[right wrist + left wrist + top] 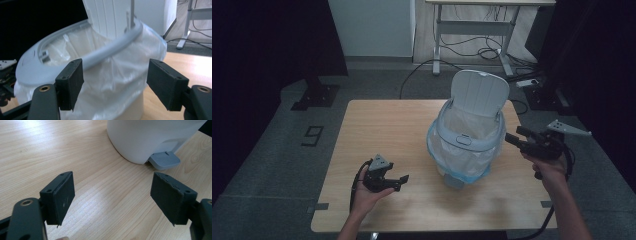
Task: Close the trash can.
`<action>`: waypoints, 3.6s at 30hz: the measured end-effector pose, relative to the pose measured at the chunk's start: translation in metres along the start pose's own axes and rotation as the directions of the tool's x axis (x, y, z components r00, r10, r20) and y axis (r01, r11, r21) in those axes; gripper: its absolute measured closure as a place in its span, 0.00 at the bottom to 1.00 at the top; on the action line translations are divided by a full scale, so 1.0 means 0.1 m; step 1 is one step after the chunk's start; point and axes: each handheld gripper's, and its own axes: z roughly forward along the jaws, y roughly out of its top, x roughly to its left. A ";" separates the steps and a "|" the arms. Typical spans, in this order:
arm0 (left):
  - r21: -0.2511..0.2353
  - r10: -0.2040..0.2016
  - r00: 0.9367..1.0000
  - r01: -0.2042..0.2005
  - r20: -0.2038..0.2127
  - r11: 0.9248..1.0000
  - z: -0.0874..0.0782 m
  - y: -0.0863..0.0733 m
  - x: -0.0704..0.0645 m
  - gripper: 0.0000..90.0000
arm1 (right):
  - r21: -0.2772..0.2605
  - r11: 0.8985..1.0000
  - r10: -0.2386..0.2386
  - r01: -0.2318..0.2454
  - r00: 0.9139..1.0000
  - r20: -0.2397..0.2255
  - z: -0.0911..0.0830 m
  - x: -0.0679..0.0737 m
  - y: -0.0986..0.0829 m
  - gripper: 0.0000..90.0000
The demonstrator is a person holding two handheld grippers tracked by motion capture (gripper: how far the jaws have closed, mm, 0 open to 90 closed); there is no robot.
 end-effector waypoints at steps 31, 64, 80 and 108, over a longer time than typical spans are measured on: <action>0.009 -0.025 1.000 0.024 0.012 1.000 0.03 -0.05 0.04 0.22 | -0.018 0.999 -0.032 0.032 0.999 0.005 0.64 0.12 0.88 0.23; 0.036 -0.045 0.998 0.043 0.040 0.998 0.05 -0.07 0.07 0.22 | 0.104 0.980 -0.169 0.168 0.986 -0.003 0.73 0.62 0.40 0.16; 0.055 -0.047 0.998 0.044 0.046 0.998 0.08 -0.08 0.06 0.22 | 0.150 0.968 -0.214 0.202 0.975 0.067 0.78 0.74 0.41 0.16; 0.054 -0.073 0.996 0.070 0.042 0.996 0.08 -0.11 0.11 0.22 | 0.048 0.980 -0.197 0.193 0.975 0.102 0.49 0.69 0.31 0.15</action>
